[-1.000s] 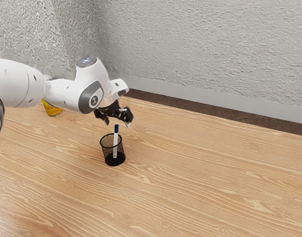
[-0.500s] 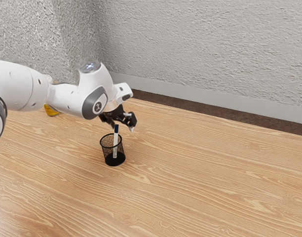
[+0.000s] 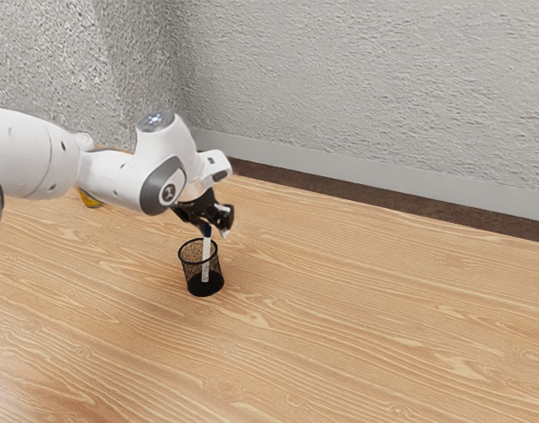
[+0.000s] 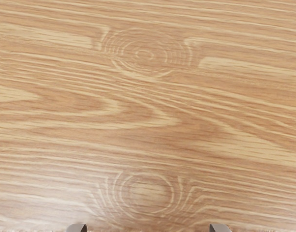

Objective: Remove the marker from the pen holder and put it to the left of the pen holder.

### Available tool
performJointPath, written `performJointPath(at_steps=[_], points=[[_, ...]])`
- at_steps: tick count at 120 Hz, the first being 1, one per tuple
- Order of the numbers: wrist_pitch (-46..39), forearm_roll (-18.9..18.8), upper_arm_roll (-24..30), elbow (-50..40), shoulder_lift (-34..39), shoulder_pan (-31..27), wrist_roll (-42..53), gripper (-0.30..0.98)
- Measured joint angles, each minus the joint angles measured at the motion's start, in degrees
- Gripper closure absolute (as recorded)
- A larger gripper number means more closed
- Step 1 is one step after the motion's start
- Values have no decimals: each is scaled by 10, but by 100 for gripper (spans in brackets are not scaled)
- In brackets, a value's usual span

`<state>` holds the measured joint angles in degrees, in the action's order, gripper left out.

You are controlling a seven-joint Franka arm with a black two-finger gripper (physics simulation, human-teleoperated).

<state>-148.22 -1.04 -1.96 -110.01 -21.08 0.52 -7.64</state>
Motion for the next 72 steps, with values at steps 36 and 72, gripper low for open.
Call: performJointPath(at_steps=[36, 72], points=[[0, 0, -1, -6, 6, 1, -1, 63], [0, -10, -2, -9, 11, 1, -11, 74]])
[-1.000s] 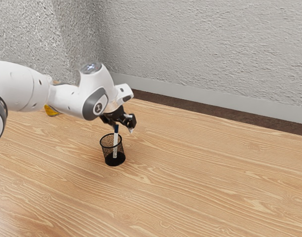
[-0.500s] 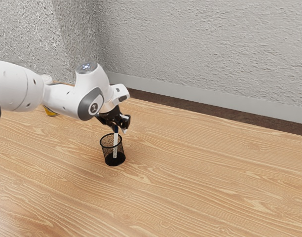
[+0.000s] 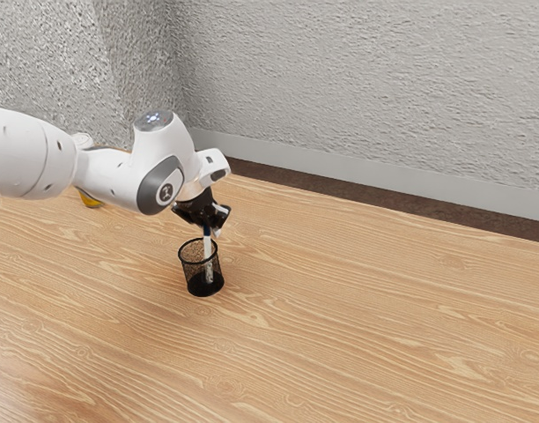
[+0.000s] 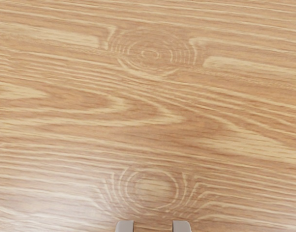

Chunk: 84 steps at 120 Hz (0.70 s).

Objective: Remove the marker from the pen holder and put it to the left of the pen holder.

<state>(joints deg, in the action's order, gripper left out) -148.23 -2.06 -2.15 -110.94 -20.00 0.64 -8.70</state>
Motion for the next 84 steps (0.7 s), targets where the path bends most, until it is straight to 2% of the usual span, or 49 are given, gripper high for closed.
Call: performJointPath(at_steps=[32, 62, 84], points=[[22, -9, -3, 0, 41, 0, -12, 75], [88, -42, -16, 5, 111, 0, -31, 75], [147, -64, -35, 6, 136, -2, -45, 75]])
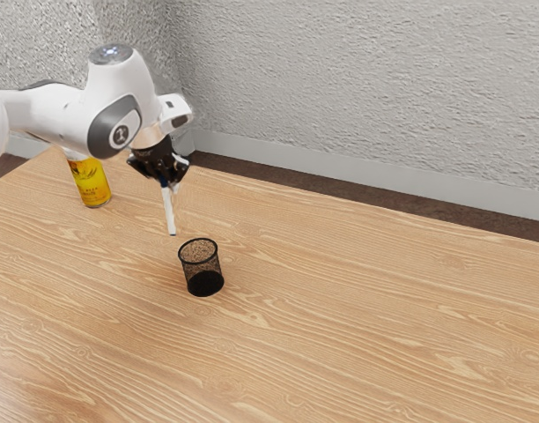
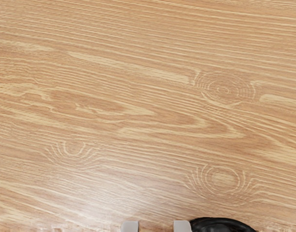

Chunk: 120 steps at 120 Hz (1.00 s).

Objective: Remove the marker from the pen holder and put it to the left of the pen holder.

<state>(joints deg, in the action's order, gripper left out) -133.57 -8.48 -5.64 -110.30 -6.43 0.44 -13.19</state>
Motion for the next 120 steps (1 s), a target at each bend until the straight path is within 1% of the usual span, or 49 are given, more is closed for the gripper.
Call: performJointPath(at_steps=[26, 41, 71, 104, 112, 120], points=[[79, -27, -39, -5, -4, -8, -15, 75], [121, -39, -55, -4, -32, -8, -24, 75], [194, -45, -68, 2, -92, -22, -40, 75], [224, -45, -68, 2, -133, -29, -50, 74], [225, -42, -68, 1, -135, -29, -51, 69], [225, -37, -68, 1, -135, -29, -52, 59]])
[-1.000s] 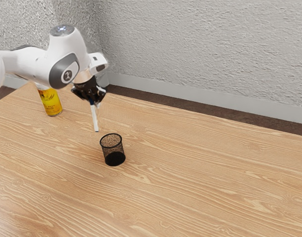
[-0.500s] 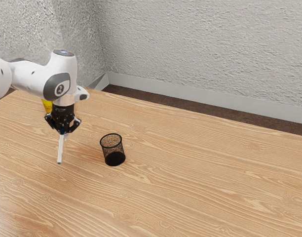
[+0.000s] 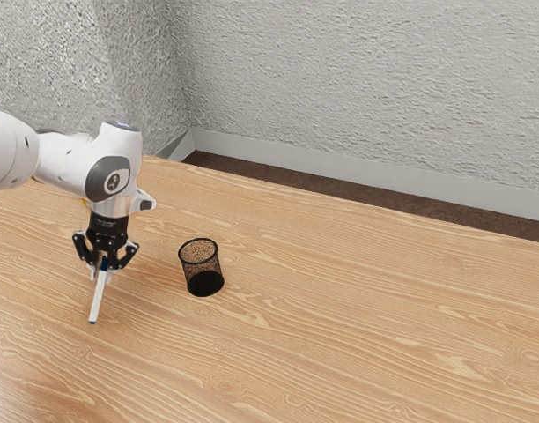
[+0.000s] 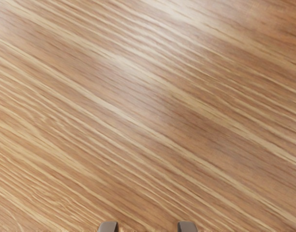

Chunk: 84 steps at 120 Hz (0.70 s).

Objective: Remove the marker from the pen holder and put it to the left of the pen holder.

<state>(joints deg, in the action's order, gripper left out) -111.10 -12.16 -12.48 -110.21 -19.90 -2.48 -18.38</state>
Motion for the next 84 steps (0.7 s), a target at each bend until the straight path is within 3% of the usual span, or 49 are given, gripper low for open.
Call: performJointPath(at_steps=[17, 34, 40, 48, 58, 69, 84], points=[[-5, 14, -9, -3, 5, -1, 0, 31], [-13, 31, -11, -2, 46, 2, 0, 16], [-18, 61, -11, 5, 79, 3, 3, 13], [-22, 140, -3, 45, 115, 6, 26, 9], [-15, 200, 45, 110, 148, 13, 56, 6], [26, 198, 88, 160, 155, 33, 64, 4], [64, 191, 105, 179, 147, 41, 70, 2]])
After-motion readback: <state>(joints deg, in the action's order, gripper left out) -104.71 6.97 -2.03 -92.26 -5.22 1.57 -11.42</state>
